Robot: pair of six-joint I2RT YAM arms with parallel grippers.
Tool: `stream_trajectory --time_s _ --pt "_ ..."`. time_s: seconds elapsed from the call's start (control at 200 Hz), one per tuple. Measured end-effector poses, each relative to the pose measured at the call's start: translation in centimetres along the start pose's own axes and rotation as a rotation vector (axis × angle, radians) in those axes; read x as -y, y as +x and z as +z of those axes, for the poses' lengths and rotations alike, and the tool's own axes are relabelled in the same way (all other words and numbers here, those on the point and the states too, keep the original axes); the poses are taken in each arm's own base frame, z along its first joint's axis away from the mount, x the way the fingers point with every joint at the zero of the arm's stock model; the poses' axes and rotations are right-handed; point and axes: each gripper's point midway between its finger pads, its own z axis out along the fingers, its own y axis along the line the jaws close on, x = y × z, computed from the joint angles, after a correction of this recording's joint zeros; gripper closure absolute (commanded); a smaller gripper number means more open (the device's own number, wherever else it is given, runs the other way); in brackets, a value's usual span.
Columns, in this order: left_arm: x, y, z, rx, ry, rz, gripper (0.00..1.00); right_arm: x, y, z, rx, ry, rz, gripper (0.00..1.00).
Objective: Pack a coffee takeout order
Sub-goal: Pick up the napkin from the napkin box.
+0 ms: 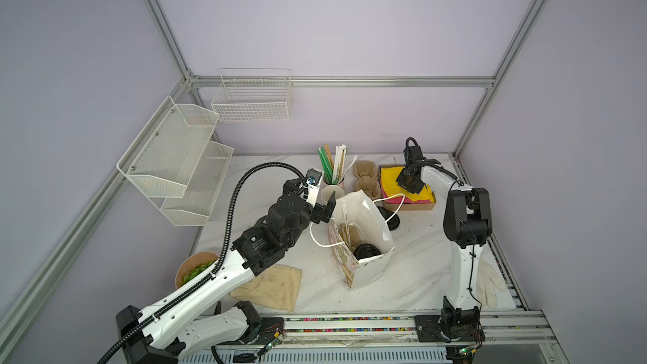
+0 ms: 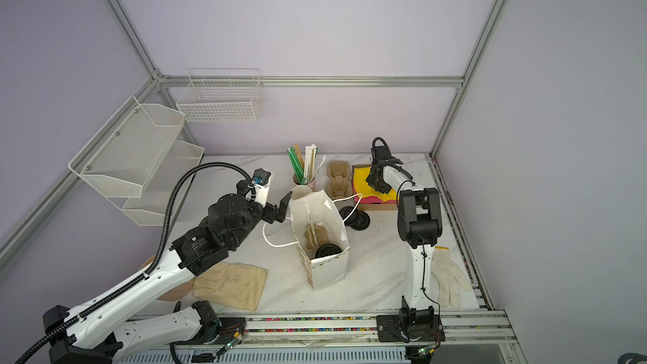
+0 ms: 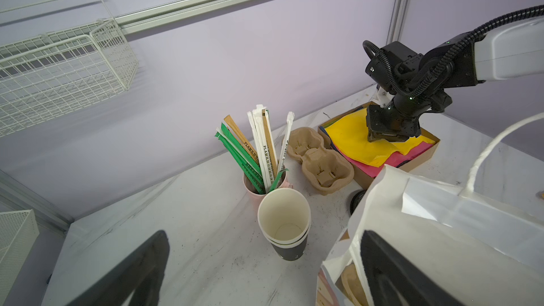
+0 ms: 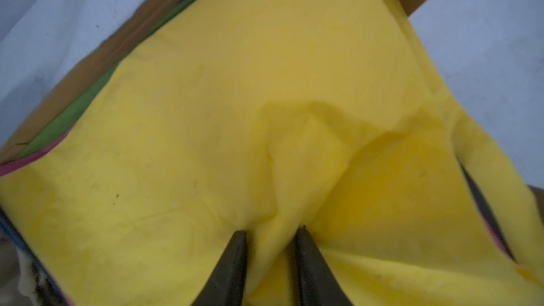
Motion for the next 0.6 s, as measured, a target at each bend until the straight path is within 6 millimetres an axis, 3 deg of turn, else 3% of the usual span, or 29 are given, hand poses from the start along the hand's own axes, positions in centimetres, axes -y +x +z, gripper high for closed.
stream_trajectory --time_s 0.14,0.395,0.6 --pt "0.0 0.1 0.1 -0.002 0.0 0.001 0.0 -0.2 -0.1 -0.3 0.004 -0.013 0.002 0.74" --pt "0.1 0.2 0.2 -0.006 0.001 0.004 0.0 -0.3 -0.1 -0.4 0.004 -0.024 0.003 0.77" --pt "0.2 0.3 0.3 -0.011 0.004 0.012 0.0 -0.8 -1.0 -2.2 0.037 -0.051 0.008 0.78"
